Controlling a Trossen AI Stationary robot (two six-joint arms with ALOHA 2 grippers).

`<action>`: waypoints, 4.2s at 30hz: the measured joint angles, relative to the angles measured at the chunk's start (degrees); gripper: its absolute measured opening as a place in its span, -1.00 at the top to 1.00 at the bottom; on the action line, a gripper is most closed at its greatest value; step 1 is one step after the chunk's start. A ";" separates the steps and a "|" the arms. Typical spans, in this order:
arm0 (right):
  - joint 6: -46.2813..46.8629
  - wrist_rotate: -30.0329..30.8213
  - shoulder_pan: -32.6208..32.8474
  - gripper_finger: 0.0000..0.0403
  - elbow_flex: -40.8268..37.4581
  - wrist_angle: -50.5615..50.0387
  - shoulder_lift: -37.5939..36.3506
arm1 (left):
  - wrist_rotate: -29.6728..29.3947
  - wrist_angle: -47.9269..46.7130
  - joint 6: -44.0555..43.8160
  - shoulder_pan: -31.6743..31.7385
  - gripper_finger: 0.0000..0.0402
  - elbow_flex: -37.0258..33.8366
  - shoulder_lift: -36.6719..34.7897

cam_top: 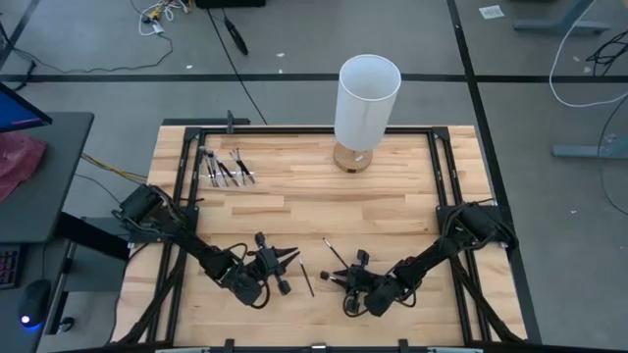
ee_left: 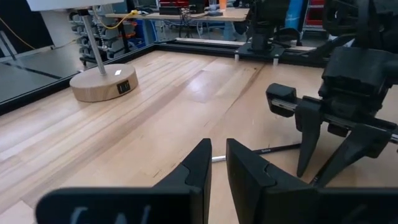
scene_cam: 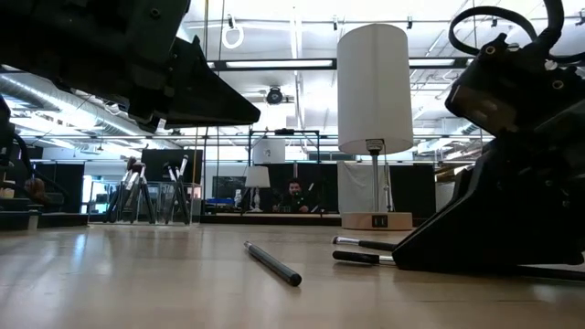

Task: Put items in baskets/containers
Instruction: Put the black eye groomer brush into the transparent organizer

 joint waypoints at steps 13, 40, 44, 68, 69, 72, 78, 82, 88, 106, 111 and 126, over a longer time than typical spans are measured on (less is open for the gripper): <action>2.06 0.72 2.58 0.45 -0.04 -0.86 0.09 | 0.06 -0.11 0.01 -0.04 0.75 0.00 0.00; -1.77 -0.32 2.40 0.96 -0.79 -3.10 -3.25 | 4.61 -0.07 1.39 -0.05 0.75 0.00 0.00; -4.56 -1.81 2.71 0.96 -1.17 -5.04 -6.84 | 10.47 1.78 4.79 -0.04 0.75 0.00 -0.01; -36.36 -12.95 5.31 0.98 -12.70 58.39 -11.30 | 32.91 28.89 30.38 0.36 0.16 9.38 14.39; -36.91 -13.96 5.24 0.98 -12.15 58.47 -11.30 | 32.05 28.88 31.44 0.74 0.08 11.31 15.37; -38.14 -16.02 5.11 0.98 -10.55 58.42 -11.30 | 32.14 28.88 34.71 1.69 -0.09 16.04 16.94; -41.61 -22.27 5.10 0.97 -7.69 58.14 -11.30 | 35.71 28.53 39.73 1.95 -0.19 21.29 17.20; -42.18 -24.19 5.09 0.97 -6.96 57.96 -11.30 | 41.52 28.65 40.64 1.73 -0.13 22.67 17.20; -42.13 -27.26 4.56 0.96 -6.36 57.42 -11.32 | 45.06 29.06 42.13 2.54 0.02 25.36 17.20; -41.54 -27.53 4.43 0.96 -6.36 56.51 -11.32 | 53.58 30.95 45.09 2.92 0.45 26.38 17.22; -41.54 -27.48 4.43 0.96 -6.36 56.51 -11.32 | 54.46 31.01 44.22 3.31 0.61 26.38 17.22; -40.91 -27.05 4.43 0.93 -6.31 54.68 -11.41 | 55.73 31.01 44.00 3.56 0.94 26.43 17.22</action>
